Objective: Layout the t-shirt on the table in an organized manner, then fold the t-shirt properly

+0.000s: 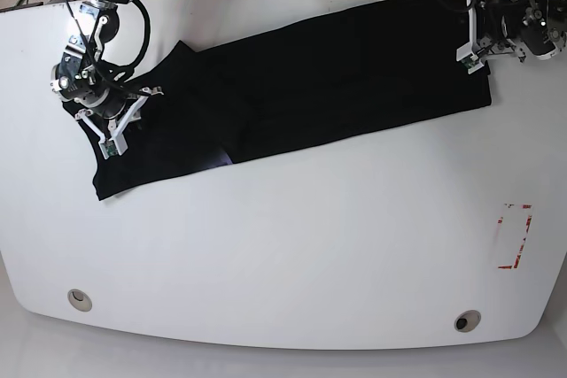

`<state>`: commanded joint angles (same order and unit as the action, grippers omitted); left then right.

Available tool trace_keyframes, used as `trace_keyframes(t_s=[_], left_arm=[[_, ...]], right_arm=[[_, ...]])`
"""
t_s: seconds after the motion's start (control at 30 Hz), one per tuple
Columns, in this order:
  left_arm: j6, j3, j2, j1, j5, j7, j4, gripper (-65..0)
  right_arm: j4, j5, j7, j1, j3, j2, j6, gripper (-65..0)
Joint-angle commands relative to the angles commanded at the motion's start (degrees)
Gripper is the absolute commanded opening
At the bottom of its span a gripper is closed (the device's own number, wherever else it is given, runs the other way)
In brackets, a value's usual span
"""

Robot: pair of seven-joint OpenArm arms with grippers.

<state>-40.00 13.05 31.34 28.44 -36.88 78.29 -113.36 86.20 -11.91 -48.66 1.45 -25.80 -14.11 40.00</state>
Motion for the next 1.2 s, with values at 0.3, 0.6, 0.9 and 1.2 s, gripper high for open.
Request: trace_keyframes(t_s=[0.3,0.6,0.9,1.2], left_arm=[[0.00,4.22,-2.73,-3.34,-8.00,-0.18,-0.62,-48.1],[0.00,12.75,-12.40,-4.75,0.53,-2.20,-0.53,-48.5],[0.00,12.66,-21.10,-5.10,20.31,-8.09,0.62,-48.6],[0.00,11.87,-26.02,-9.41,35.96,-8.97,3.69,-48.6]], right_arm=[[0.00,0.00,0.00,-0.09,0.00,0.00,0.00,-53.4],[0.00,0.00,0.00,-0.09,0.00,0.44,0.00,-53.4],[0.00,0.26,0.00,-0.09,0.00,1.32,0.00,-53.4],[0.00,0.26,0.00,-0.09,0.00,1.49,0.00,-53.4]])
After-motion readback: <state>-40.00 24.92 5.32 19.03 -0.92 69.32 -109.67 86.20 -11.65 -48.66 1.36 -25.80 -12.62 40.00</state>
